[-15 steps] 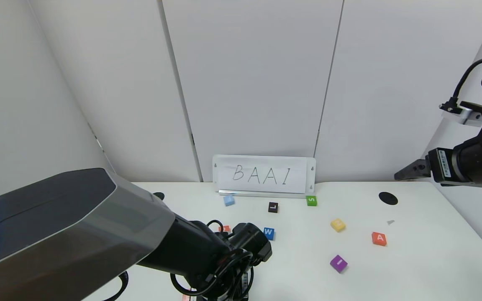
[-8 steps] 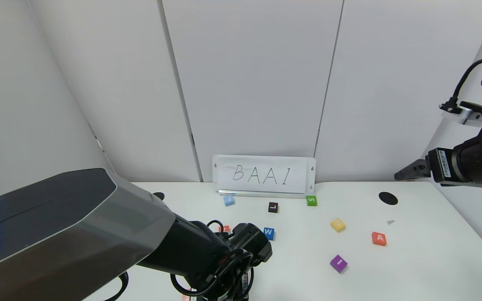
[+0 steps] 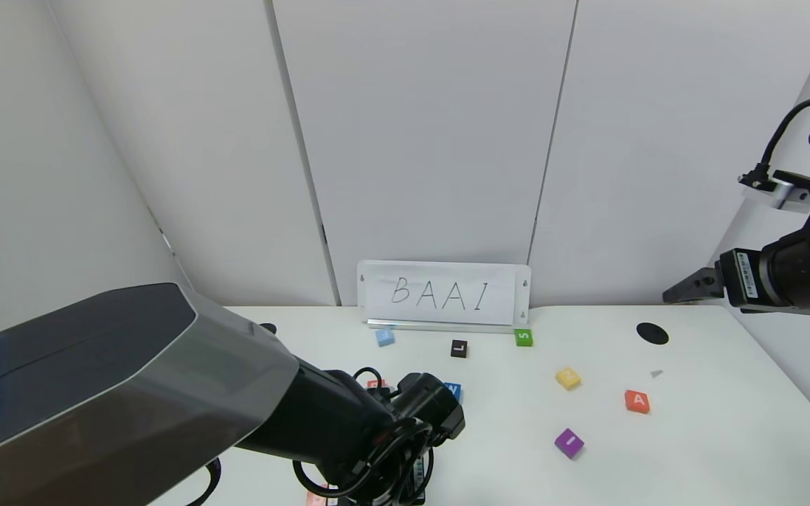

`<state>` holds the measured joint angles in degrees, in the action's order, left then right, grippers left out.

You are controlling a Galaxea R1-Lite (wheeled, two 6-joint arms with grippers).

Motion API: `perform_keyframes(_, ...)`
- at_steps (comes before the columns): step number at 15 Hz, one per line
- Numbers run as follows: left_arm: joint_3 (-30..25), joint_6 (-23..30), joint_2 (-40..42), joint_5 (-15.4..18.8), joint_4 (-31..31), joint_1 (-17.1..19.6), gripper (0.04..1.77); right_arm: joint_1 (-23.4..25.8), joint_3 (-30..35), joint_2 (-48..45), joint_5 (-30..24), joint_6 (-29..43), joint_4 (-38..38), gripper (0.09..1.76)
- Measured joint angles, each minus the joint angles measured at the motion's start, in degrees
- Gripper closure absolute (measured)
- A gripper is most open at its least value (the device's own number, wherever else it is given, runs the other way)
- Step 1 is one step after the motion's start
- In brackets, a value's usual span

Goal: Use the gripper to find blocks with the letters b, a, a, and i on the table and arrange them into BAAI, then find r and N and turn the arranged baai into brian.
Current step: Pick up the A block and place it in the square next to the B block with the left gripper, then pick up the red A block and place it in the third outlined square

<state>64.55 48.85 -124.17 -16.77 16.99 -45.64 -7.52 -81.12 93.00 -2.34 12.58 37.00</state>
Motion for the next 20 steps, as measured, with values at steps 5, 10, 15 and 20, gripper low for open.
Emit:
perform_keyframes(5, 1.18, 0.55, -1.12, 0.05, 0.49, -1.07, 1.3, 0.15, -0.09, 0.0, 0.0, -0.02, -0.02, 0.14)
perform_keyframes(10, 1.27, 0.5, -1.77, 0.11, 0.49, -1.13, 1.3, 0.15, -0.09, 0.0, -0.01, -0.02, 0.0, 0.14)
perform_keyframes(15, 1.22, 0.52, -1.74, 0.11, 0.49, -1.21, 1.3, 0.17, -0.09, 0.07, -0.06, 0.0, -0.02, 0.14)
perform_keyframes(20, 1.05, 0.56, -1.74, 0.09, 0.49, -1.35, 0.85, 0.17, -0.09, 0.05, -0.04, 0.0, -0.02, 0.14)
